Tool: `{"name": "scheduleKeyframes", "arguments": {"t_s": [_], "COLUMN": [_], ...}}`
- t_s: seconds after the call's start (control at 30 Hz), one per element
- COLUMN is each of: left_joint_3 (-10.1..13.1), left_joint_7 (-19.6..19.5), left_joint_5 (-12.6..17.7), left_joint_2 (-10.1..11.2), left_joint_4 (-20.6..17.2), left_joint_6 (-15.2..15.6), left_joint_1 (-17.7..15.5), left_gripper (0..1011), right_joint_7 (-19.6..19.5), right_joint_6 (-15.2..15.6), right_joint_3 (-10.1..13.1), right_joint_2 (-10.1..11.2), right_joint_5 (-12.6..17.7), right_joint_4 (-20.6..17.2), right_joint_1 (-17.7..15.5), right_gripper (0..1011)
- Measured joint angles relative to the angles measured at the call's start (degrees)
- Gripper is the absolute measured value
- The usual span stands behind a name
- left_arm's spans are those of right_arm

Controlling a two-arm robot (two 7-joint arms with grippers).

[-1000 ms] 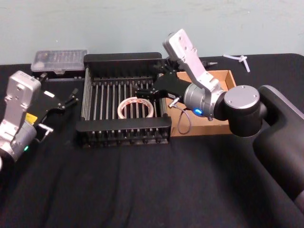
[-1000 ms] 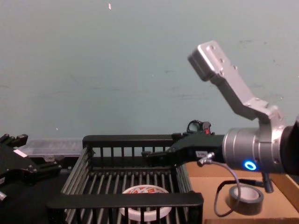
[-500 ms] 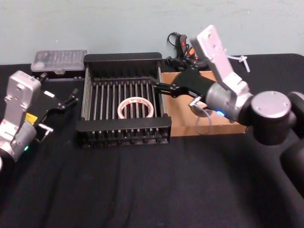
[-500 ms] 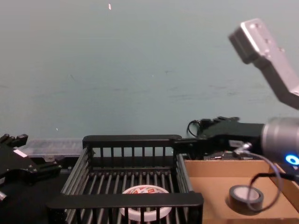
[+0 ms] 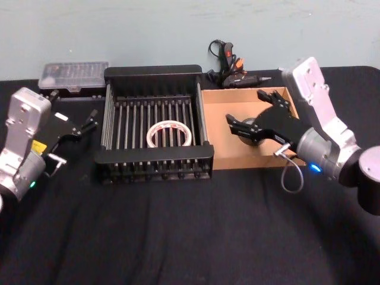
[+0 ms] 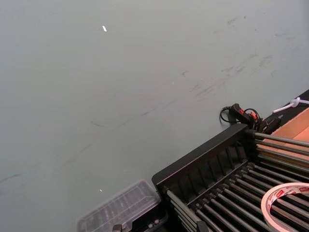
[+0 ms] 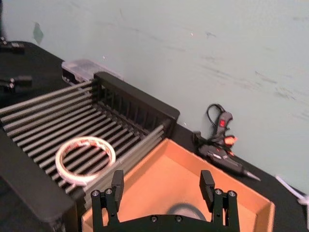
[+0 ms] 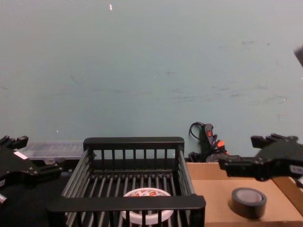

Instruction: Pick up the white tape and place it into the black box , Pick up the silver tape and place it into the brown box.

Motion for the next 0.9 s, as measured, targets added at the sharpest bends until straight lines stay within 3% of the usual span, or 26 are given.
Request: {"name": "scheduleKeyframes", "arguments": {"t_s": [0.33, 0.7, 0.9], "left_joint_3": [0.0, 0.0, 0.0], "left_joint_7": [0.0, 0.0, 0.0], "left_joint_5": [0.0, 0.0, 0.0], "left_joint_2": [0.0, 0.0, 0.0], "left_joint_4": [0.0, 0.0, 0.0], "left_joint_6": [0.0, 0.0, 0.0], "left_joint_1": [0.0, 0.0, 0.0], "left_gripper": [1001, 1002, 1001], "right_joint_7": [-2.0, -3.7, -3.8], "right_joint_6": [-2.8, -6.0, -6.1], "right_joint_3": [1.2, 1.2, 1.2], "right_joint_2": [0.5, -0.5, -0.6], "right_joint_5": [-3.6, -8.0, -8.2], "right_joint_4": [-0.2, 2.0, 2.2], "right_joint_1": [-3.8, -4.8, -4.8], "right_gripper": [1002, 1002, 1002]}}
